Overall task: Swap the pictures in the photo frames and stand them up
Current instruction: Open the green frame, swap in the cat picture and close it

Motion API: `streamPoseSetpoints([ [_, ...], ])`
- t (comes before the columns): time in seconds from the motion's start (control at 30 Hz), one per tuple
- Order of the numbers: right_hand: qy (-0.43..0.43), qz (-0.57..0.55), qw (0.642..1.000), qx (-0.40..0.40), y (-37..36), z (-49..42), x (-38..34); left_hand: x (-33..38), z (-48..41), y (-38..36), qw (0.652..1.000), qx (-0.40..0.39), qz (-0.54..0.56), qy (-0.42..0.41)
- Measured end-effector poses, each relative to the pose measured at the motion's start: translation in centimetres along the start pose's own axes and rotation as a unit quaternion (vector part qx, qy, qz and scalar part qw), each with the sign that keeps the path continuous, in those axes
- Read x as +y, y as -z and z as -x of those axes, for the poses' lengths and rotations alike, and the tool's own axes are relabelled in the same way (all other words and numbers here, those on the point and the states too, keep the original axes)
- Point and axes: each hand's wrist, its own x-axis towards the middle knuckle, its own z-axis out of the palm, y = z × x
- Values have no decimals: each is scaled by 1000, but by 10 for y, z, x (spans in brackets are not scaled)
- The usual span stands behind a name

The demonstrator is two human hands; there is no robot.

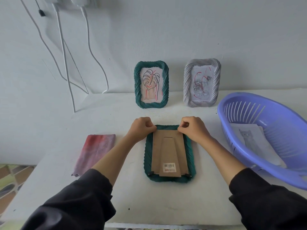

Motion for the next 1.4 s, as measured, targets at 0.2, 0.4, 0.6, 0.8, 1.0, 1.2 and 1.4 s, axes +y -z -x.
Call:
streamPoseSetpoints([
  [0.2,-9,-30,999,20,-7,9,3,-4,9,-10,998,51,40,4],
  [0.4,6,-66,998,22,-7,25,8,-6,28,-13,992,83,98,-8],
  [0.6,46,-63,996,48,-6,59,9,-6,57,-13,993,81,86,-14],
  [0.8,58,-66,995,37,-6,97,9,-11,92,-10,992,71,102,-6],
  [1.0,39,-103,994,-13,0,134,7,-12,122,3,991,-14,130,-22],
  [1.2,21,-108,991,-72,6,156,0,-11,136,13,988,-103,113,-28],
  [1.4,20,-96,992,-79,7,161,-1,-12,139,7,989,-97,105,-47],
])
